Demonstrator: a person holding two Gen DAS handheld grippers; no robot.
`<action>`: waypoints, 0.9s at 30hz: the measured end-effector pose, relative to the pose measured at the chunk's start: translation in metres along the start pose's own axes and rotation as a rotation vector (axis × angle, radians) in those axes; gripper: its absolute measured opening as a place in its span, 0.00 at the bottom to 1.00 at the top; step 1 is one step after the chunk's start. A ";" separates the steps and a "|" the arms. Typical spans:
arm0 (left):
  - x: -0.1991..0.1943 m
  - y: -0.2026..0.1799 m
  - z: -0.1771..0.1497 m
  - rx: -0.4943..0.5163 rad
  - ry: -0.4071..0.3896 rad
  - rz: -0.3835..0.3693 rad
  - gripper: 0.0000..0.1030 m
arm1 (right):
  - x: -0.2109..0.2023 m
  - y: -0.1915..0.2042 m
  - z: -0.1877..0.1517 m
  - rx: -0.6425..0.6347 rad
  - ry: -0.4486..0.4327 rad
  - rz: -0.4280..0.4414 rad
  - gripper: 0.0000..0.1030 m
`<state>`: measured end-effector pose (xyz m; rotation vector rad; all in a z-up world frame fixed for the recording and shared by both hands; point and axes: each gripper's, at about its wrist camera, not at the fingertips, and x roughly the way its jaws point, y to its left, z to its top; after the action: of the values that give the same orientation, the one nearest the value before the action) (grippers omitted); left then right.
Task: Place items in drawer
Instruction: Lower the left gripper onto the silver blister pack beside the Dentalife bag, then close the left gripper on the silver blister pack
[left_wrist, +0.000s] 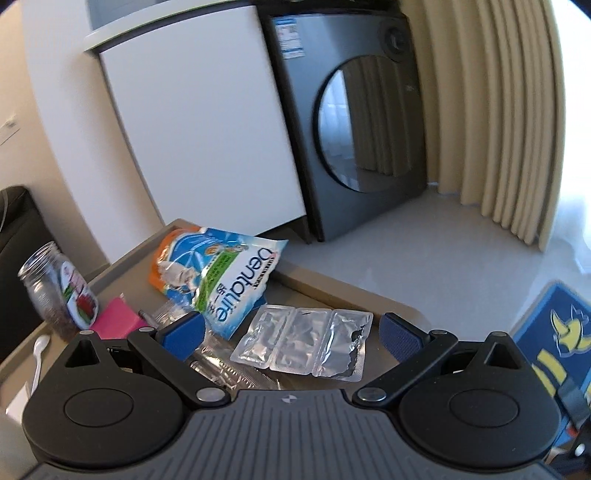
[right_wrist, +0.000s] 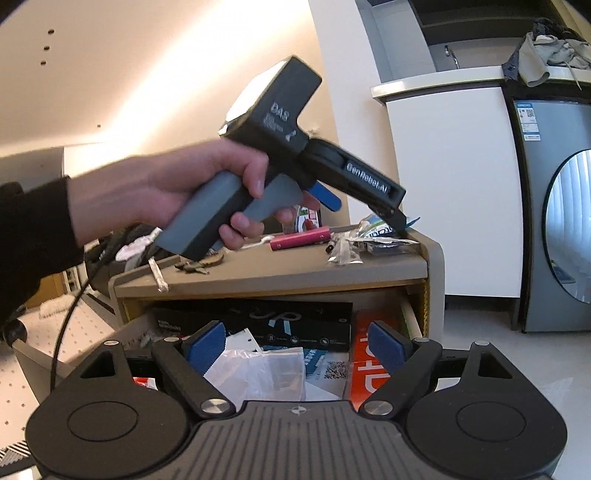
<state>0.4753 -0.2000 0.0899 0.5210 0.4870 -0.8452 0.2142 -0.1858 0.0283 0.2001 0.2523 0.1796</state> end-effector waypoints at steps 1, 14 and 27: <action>0.002 0.000 0.000 0.009 0.002 -0.007 1.00 | 0.000 -0.001 0.000 0.009 -0.005 0.003 0.85; 0.027 0.011 -0.005 -0.010 0.043 -0.083 1.00 | -0.005 0.002 0.000 -0.014 -0.008 0.003 0.85; 0.039 0.031 -0.008 -0.084 0.062 -0.178 1.00 | -0.007 0.003 0.000 -0.020 -0.024 0.002 0.84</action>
<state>0.5205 -0.2002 0.0678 0.4322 0.6300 -0.9764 0.2068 -0.1846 0.0301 0.1829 0.2260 0.1815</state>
